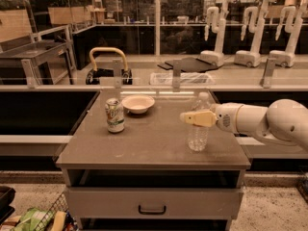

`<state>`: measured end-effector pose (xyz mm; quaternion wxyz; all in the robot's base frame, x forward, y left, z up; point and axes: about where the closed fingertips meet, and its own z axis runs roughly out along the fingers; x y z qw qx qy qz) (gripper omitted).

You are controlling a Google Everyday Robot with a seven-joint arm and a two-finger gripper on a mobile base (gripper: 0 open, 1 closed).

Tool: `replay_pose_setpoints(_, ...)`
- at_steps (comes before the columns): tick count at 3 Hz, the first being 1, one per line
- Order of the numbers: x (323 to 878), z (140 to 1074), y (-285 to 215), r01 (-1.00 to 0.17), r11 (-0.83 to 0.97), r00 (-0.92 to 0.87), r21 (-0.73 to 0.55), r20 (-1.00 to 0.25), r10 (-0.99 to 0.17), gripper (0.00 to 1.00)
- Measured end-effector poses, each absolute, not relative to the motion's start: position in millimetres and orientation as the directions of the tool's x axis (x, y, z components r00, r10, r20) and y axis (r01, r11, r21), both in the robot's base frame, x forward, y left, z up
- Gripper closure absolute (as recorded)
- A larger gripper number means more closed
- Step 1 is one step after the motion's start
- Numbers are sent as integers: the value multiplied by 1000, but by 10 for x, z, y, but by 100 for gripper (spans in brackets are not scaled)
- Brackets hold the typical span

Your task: Pick water bottle from bottom drawer and place on counter

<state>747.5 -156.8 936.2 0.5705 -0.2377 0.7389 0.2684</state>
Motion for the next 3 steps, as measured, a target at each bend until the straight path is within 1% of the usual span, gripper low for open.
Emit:
replay_pose_setpoints(1, 7475, 9363, -1568, -658, 743, -236, 125, -971, -45, 0)
replay_pose_setpoints(2, 7405, 9792, -1812, -677, 729, -186, 101, -982, -37, 0)
replay_pose_setpoints(3, 6965, 10167, -2348, -646, 761, -152, 66, -987, -44, 0)
